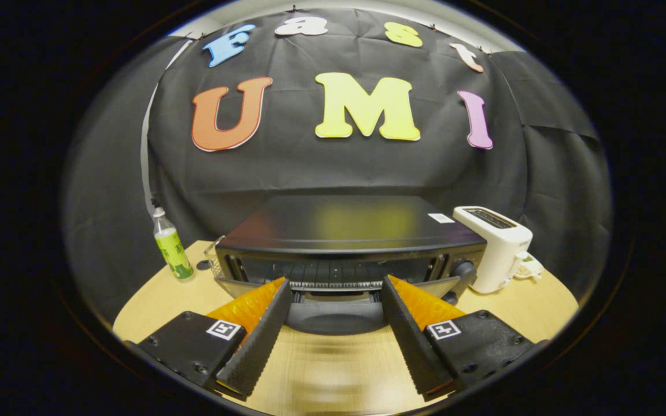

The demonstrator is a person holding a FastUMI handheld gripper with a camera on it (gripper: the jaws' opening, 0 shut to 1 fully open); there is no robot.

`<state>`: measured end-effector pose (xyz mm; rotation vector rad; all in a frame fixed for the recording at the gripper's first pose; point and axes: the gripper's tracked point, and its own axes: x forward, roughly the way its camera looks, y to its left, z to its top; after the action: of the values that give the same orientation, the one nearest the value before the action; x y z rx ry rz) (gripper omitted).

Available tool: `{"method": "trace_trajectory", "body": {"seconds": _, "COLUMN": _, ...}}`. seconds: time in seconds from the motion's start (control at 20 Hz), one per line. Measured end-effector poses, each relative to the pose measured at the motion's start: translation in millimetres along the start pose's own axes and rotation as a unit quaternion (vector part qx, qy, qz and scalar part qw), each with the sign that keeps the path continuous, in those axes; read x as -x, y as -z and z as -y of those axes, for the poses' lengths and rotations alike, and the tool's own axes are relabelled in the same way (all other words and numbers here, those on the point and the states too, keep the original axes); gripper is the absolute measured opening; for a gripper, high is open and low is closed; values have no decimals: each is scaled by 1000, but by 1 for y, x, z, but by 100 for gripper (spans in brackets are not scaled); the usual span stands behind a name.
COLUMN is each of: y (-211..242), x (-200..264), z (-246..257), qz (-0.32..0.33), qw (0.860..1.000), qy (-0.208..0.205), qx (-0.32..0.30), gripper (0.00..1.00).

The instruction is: Open the toaster oven, put the food inside, and close the toaster oven door.

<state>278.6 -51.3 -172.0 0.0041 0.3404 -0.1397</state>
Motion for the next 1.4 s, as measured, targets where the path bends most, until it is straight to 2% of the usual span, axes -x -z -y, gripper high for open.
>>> {"method": "trace_trajectory", "body": {"seconds": 0.4, "y": 57, "x": 30, "z": 0, "qz": -38, "qw": 999, "qy": 8, "qx": 4, "gripper": 100}}
{"method": "trace_trajectory", "body": {"seconds": 0.7, "y": 100, "x": 41, "z": 2, "qz": -98, "qw": 995, "qy": 11, "qx": 5, "gripper": 100}}
{"method": "trace_trajectory", "body": {"seconds": 0.9, "y": 109, "x": 42, "z": -1, "qz": -120, "qw": 992, "qy": 15, "qx": 36, "gripper": 99}}
{"method": "trace_trajectory", "body": {"seconds": 1.15, "y": 136, "x": 36, "z": 2, "qz": -172, "qw": 981, "qy": 30, "qx": 80, "gripper": 99}}
{"method": "trace_trajectory", "body": {"seconds": 1.4, "y": 133, "x": 38, "z": -4, "qz": -163, "qw": 983, "qy": 20, "qx": 77, "gripper": 95}}
